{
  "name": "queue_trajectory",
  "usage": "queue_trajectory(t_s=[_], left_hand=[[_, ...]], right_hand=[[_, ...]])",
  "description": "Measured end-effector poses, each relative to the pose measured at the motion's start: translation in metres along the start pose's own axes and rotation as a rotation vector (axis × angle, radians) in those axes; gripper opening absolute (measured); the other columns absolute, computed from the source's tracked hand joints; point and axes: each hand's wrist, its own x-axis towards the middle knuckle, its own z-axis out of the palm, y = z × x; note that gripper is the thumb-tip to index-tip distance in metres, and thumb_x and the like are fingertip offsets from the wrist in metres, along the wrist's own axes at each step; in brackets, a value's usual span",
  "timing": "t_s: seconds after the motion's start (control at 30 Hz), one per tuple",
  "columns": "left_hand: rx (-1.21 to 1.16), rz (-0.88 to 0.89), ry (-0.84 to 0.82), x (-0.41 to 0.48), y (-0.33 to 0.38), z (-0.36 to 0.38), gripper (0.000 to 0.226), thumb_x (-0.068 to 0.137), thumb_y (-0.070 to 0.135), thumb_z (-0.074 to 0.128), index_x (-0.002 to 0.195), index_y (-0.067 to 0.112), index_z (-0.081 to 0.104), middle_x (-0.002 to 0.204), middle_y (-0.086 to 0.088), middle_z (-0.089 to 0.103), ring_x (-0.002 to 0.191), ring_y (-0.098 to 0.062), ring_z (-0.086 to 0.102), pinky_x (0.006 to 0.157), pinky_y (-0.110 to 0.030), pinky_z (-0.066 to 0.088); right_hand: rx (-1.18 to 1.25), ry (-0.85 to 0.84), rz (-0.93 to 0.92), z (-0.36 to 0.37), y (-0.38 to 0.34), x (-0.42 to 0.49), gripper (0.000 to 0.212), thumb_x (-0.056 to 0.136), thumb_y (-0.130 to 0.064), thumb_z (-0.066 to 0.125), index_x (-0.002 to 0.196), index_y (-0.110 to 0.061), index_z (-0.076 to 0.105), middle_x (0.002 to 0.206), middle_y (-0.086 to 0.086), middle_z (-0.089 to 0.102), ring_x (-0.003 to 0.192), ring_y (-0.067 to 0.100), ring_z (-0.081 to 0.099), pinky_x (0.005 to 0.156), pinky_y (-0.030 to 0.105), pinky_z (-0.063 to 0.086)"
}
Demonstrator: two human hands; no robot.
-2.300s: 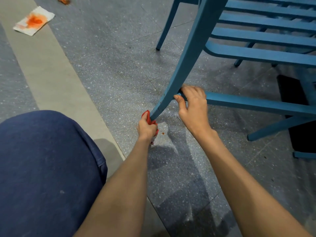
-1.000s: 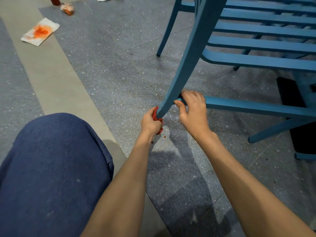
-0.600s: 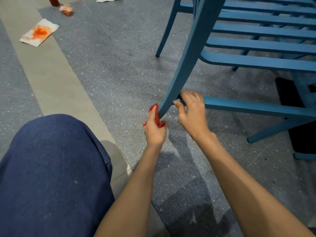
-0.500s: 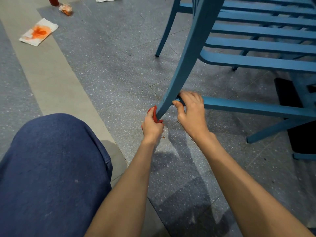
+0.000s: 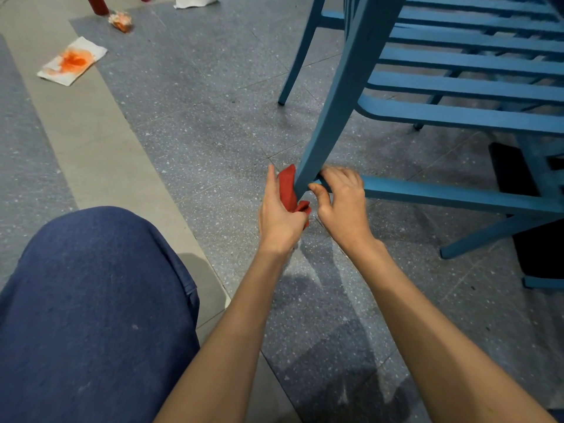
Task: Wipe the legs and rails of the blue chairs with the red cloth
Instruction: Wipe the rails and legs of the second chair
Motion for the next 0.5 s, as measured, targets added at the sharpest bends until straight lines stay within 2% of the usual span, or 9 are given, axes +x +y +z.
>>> queue_trajectory(t_s=[0.07,0.2,0.3,0.4,0.5], left_hand=[[-0.032,-0.042,0.007,0.001,-0.008,-0.002,0.091,0.07,-0.007,0.068,0.142,0.036,0.031,0.115,-0.004,0.061,0.088,-0.015,0.069,0.068,-0.037,0.06],[-0.021,-0.18,-0.046,0.008,-0.016,-0.005,0.076,0.072,-0.015,0.057,0.132,0.03,0.048,0.099,-0.016,0.065,0.075,-0.027,0.068,0.058,-0.036,0.055],[-0.012,-0.233,-0.037,0.014,-0.008,-0.005,0.068,0.07,-0.019,0.054,0.125,0.022,0.055,0.085,-0.016,0.066,0.069,-0.024,0.067,0.058,-0.039,0.054],[-0.021,-0.2,-0.066,0.012,0.007,-0.003,0.068,0.069,-0.019,0.055,0.122,0.023,0.058,0.084,-0.013,0.064,0.071,-0.023,0.069,0.056,-0.036,0.055],[0.005,-0.087,-0.087,0.008,0.023,-0.001,0.07,0.06,-0.01,0.06,0.118,0.028,0.061,0.088,-0.013,0.069,0.08,-0.033,0.07,0.061,-0.049,0.058]], right_hand=[[0.007,-0.008,0.008,0.0,0.0,0.0,0.024,0.088,-0.016,0.06,0.109,-0.007,0.067,0.106,0.006,0.069,0.1,0.027,0.057,0.096,0.032,0.032],[0.02,-0.024,0.02,-0.003,-0.002,0.001,0.026,0.089,-0.016,0.059,0.112,-0.008,0.067,0.11,0.005,0.069,0.103,0.025,0.055,0.098,0.032,0.032],[0.016,-0.029,0.028,-0.003,-0.002,0.001,0.026,0.089,-0.016,0.06,0.112,-0.008,0.067,0.11,0.005,0.069,0.103,0.026,0.056,0.098,0.033,0.032],[0.011,-0.023,0.027,-0.002,-0.002,0.001,0.025,0.088,-0.016,0.06,0.111,-0.008,0.067,0.108,0.006,0.069,0.102,0.027,0.057,0.097,0.033,0.033],[0.008,-0.025,0.029,-0.002,-0.002,0.002,0.027,0.087,-0.016,0.059,0.112,-0.008,0.067,0.109,0.006,0.069,0.102,0.026,0.056,0.097,0.033,0.033]])
